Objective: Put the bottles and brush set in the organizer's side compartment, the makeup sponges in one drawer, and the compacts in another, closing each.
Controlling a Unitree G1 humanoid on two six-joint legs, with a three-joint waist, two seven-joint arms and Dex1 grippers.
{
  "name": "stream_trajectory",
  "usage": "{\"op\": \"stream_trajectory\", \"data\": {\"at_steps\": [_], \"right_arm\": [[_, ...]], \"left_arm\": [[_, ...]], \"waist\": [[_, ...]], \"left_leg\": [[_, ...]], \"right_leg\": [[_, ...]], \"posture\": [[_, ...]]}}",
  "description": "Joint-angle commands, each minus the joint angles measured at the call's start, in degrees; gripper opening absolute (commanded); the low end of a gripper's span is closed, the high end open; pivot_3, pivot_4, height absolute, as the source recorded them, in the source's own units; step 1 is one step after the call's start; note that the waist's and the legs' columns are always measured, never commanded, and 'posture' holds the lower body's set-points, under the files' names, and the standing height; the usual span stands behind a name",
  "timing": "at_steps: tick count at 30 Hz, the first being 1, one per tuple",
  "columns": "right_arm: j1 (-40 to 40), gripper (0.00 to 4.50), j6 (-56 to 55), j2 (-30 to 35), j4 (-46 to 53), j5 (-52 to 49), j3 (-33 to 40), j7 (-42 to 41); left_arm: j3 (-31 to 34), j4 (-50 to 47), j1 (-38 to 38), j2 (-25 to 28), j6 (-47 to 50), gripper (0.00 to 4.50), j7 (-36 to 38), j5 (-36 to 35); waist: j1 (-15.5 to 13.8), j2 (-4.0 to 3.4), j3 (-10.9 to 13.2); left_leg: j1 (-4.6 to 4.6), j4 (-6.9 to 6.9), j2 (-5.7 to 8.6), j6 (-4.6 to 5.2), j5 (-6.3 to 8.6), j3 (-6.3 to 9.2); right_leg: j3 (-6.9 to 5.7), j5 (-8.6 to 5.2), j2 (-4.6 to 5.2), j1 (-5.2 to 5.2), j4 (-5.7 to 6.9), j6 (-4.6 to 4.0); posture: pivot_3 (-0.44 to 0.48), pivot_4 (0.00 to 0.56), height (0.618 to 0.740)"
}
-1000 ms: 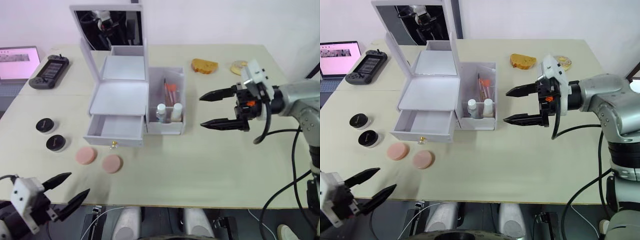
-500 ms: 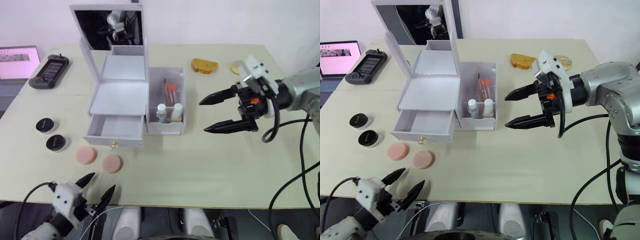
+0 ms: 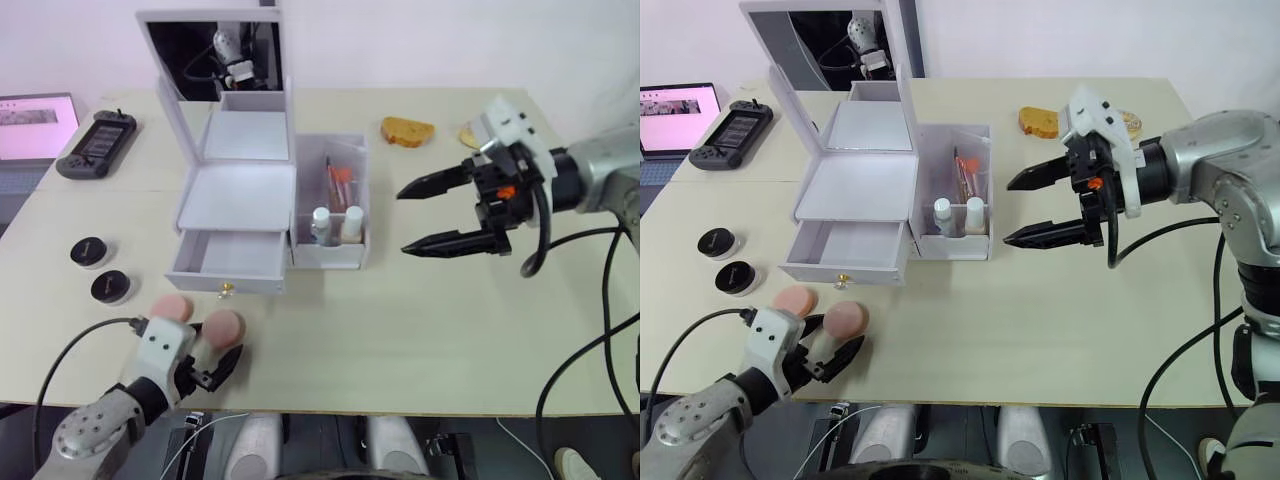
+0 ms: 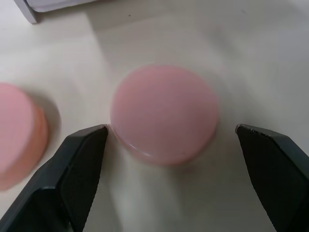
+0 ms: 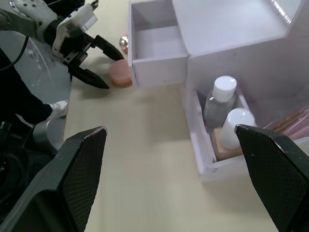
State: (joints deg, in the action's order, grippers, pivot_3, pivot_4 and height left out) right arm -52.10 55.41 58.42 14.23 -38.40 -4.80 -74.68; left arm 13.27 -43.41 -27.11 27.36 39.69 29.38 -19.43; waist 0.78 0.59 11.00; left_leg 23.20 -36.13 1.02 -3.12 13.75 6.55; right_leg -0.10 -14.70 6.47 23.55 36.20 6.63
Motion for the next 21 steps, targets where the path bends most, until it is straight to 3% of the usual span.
{"op": "stream_trajectory", "data": {"at_steps": [1, 10, 13, 15, 21], "right_arm": [[-2.4, 4.5, 0.5, -0.4, -0.3, 0.2, 0.0, 0.6], [-5.2, 4.5, -0.1, -1.1, -3.1, 1.2, -1.2, 0.2], [-6.2, 4.5, -0.3, -1.3, -4.3, 1.8, -1.5, -0.2], [-7.0, 4.5, -0.4, -1.4, -5.1, 2.2, -1.8, -0.5], [-9.7, 4.5, 0.3, -2.2, -6.5, 2.7, -2.7, -0.6]], "left_arm": [[0.5, -2.2, 1.7, 1.6, 4.1, 4.46, -1.3, -1.3], [-3.7, -2.1, 6.9, 2.6, 8.1, 4.46, -4.7, -0.5], [-4.6, -2.2, 7.3, 3.3, 8.6, 3.7, -5.2, -0.1], [-4.9, -2.4, 7.2, 3.7, 8.8, 2.78, -5.2, -0.1], [-4.6, -2.5, 7.1, 4.7, 8.5, 2.67, -5.4, 0.2]], "waist": [[0.0, 0.01, 0.0], [-0.1, 0.0, 0.0], [-0.1, -0.01, 0.0], [0.0, -0.02, 0.0], [0.0, -0.02, 0.0]], "left_leg": [[0.0, -0.01, 0.0, 0.0, 0.0, 0.0], [0.01, -0.02, 0.01, 0.0, 0.0, 0.0], [0.01, -0.01, 0.01, 0.0, 0.0, 0.0], [0.0, 0.0, 0.01, 0.0, 0.0, 0.0], [0.0, 0.0, 0.01, 0.0, 0.0, 0.0]], "right_leg": [[0.0, -0.01, 0.0, -0.01, 0.0, -0.02], [0.0, 0.05, 0.0, -0.03, -0.02, 0.08], [0.01, 0.05, 0.0, -0.03, -0.02, 0.08], [0.0, 0.05, 0.0, -0.02, -0.02, 0.08], [0.01, 0.04, 0.01, -0.02, -0.03, 0.06]], "posture": [[0.0, 0.15, 0.74], [0.0, 0.15, 0.74], [0.0, 0.15, 0.74], [0.0, 0.15, 0.74], [0.0, 0.15, 0.74]]}}
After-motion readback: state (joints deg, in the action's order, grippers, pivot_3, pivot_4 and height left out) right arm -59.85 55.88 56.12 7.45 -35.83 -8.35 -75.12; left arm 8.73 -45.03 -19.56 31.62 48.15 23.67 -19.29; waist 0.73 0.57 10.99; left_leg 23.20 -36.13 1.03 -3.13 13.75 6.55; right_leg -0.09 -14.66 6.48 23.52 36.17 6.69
